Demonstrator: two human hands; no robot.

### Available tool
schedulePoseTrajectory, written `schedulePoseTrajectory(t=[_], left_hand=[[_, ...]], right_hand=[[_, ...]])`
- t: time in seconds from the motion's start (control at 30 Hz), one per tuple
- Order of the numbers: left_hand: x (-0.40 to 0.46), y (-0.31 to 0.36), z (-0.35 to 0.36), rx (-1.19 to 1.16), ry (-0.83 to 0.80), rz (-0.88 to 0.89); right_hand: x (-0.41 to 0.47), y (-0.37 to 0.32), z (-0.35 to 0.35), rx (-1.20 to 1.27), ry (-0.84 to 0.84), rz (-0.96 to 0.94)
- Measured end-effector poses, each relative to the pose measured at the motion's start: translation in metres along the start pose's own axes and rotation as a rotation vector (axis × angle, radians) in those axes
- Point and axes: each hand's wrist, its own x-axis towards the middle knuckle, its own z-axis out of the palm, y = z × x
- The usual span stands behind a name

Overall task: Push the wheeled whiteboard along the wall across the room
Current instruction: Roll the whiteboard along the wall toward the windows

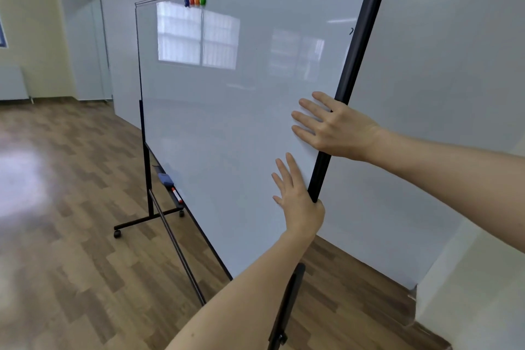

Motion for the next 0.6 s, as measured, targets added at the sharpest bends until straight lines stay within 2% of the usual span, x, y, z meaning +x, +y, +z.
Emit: schedulePoseTrajectory(t=[0.6], left_hand=[[0.213, -0.090, -0.045, 0.057, 0.009, 0.006]], right_hand=[[0.180, -0.013, 0.146, 0.019, -0.019, 0.027]])
